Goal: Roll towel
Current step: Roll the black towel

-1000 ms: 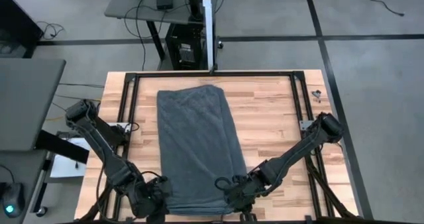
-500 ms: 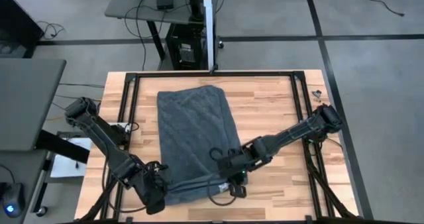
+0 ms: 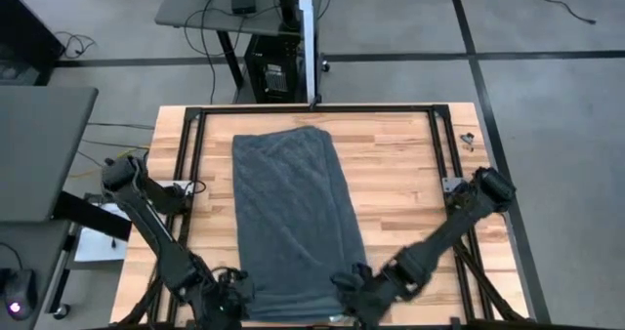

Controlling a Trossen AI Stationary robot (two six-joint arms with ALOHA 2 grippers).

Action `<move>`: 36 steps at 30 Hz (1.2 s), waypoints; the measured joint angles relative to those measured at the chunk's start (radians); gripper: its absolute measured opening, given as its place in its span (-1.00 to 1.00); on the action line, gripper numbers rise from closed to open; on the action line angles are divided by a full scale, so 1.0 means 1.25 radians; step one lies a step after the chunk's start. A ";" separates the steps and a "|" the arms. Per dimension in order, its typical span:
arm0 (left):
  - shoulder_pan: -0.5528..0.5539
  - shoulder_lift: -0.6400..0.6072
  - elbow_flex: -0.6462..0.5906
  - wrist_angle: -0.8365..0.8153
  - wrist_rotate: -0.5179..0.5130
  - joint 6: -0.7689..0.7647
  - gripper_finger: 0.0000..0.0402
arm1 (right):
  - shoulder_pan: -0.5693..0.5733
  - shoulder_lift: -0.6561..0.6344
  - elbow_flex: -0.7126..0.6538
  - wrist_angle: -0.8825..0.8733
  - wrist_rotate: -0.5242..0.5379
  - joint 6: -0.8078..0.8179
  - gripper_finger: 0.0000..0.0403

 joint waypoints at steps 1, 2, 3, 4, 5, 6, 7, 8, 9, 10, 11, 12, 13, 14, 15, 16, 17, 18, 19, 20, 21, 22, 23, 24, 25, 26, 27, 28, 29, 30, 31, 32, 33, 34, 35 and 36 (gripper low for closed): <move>-0.003 0.020 -0.001 0.028 -0.002 -0.006 -1.00 | 0.014 0.000 -0.019 0.036 0.017 0.015 -1.00; -0.003 0.033 -0.002 0.052 -0.004 -0.010 -1.00 | 0.023 0.001 -0.037 0.066 0.028 0.031 -1.00; -0.002 0.041 -0.002 0.078 -0.001 -0.012 -1.00 | 0.028 0.002 -0.053 0.090 0.029 0.047 -1.00; -0.001 0.045 -0.002 0.104 0.005 -0.015 -1.00 | 0.033 0.002 -0.066 0.106 0.028 0.061 -1.00; -0.001 0.048 -0.002 0.121 0.009 -0.017 -1.00 | 0.038 0.001 -0.077 0.120 0.028 0.071 -1.00; -0.001 0.050 -0.002 0.127 0.011 -0.021 -1.00 | 0.041 0.001 -0.087 0.132 0.028 0.076 -1.00; 0.002 0.050 -0.002 0.128 0.011 -0.027 -1.00 | 0.041 0.000 -0.096 0.137 0.028 0.081 -1.00; 0.005 0.046 -0.002 0.125 0.011 -0.030 -1.00 | 0.040 -0.005 -0.104 0.134 0.028 0.080 -1.00; 0.008 0.038 -0.002 0.118 0.011 -0.032 -1.00 | 0.039 -0.011 -0.108 0.127 0.028 0.071 -1.00; 0.009 0.031 -0.002 0.112 0.012 -0.036 -1.00 | 0.034 -0.017 -0.109 0.128 0.025 0.065 -1.00; 0.010 0.024 -0.002 0.104 0.015 -0.040 -1.00 | 0.027 -0.024 -0.107 0.132 0.021 0.052 -1.00; 0.011 0.017 -0.002 0.090 0.016 -0.041 -1.00 | 0.020 -0.032 -0.106 0.131 0.015 0.037 -1.00; 0.017 0.010 -0.002 0.071 0.016 -0.040 -1.00 | 0.009 -0.039 -0.105 0.120 0.002 0.019 -1.00; 0.026 0.003 -0.002 0.052 0.018 -0.033 -1.00 | -0.002 -0.043 -0.106 0.103 -0.018 0.001 -1.00; 0.035 0.000 -0.002 0.037 0.022 -0.026 -1.00 | -0.012 -0.044 -0.111 0.091 -0.035 -0.014 -1.00; 0.041 -0.001 -0.002 0.029 0.024 -0.018 -1.00 | -0.023 -0.046 -0.121 0.088 -0.052 -0.023 -1.00; 0.048 -0.001 -0.002 0.026 0.029 -0.007 -1.00 | -0.035 -0.049 -0.132 0.088 -0.067 -0.031 -1.00; 0.057 0.000 -0.002 0.025 0.043 0.007 -1.00 | -0.048 -0.056 -0.145 0.092 -0.082 -0.037 -1.00; 0.069 0.000 -0.003 0.020 0.059 0.023 -1.00 | -0.062 -0.065 -0.163 0.103 -0.099 -0.041 -1.00; 0.078 0.000 -0.003 0.016 0.070 0.038 -1.00 | -0.073 -0.074 -0.184 0.116 -0.113 -0.041 -1.00; 0.083 0.002 -0.009 0.020 0.073 0.050 -1.00 | -0.082 -0.081 -0.208 0.132 -0.127 -0.040 -1.00; 0.088 0.004 -0.022 0.028 0.075 0.052 -1.00 | -0.089 -0.084 -0.231 0.158 -0.135 -0.037 -1.00; 0.094 0.005 -0.036 0.031 0.074 0.050 -1.00 | -0.096 -0.089 -0.254 0.185 -0.138 -0.034 -1.00; 0.099 0.003 -0.052 0.030 0.070 0.050 -1.00 | -0.104 -0.096 -0.277 0.202 -0.138 -0.030 -1.00; 0.105 -0.003 -0.068 0.030 0.066 0.049 -1.00 | -0.111 -0.105 -0.299 0.216 -0.141 -0.023 -1.00; 0.110 -0.009 -0.081 0.034 0.065 0.042 -1.00 | -0.117 -0.111 -0.316 0.228 -0.146 -0.016 -1.00; 0.112 -0.013 -0.095 0.047 0.065 0.032 -1.00 | -0.120 -0.114 -0.329 0.242 -0.149 -0.012 -1.00; 0.113 -0.013 -0.109 0.060 0.061 0.028 -1.00 | -0.123 -0.114 -0.342 0.254 -0.148 -0.010 -1.00; 0.120 -0.010 -0.121 0.071 0.060 0.027 -1.00 | -0.131 -0.112 -0.356 0.265 -0.148 -0.010 -1.00; 0.130 -0.008 -0.130 0.072 0.061 0.028 -1.00 | -0.138 -0.110 -0.367 0.266 -0.148 -0.010 -1.00; 0.137 -0.008 -0.140 0.070 0.061 0.032 -1.00 | -0.142 -0.108 -0.377 0.266 -0.150 -0.014 -1.00; 0.139 -0.006 -0.149 0.079 0.062 0.033 -1.00 | -0.144 -0.102 -0.386 0.279 -0.153 -0.014 -1.00; 0.141 0.002 -0.155 0.096 0.067 0.032 -1.00 | -0.146 -0.094 -0.395 0.308 -0.158 -0.012 -1.00; 0.141 0.007 -0.160 0.109 0.069 0.032 -1.00 | -0.148 -0.089 -0.405 0.333 -0.164 -0.010 -1.00; 0.143 0.009 -0.162 0.109 0.067 0.036 -1.00 | -0.155 -0.085 -0.416 0.341 -0.165 -0.010 -1.00; 0.149 0.009 -0.162 0.103 0.068 0.040 -1.00 | -0.161 -0.085 -0.422 0.334 -0.170 -0.010 -1.00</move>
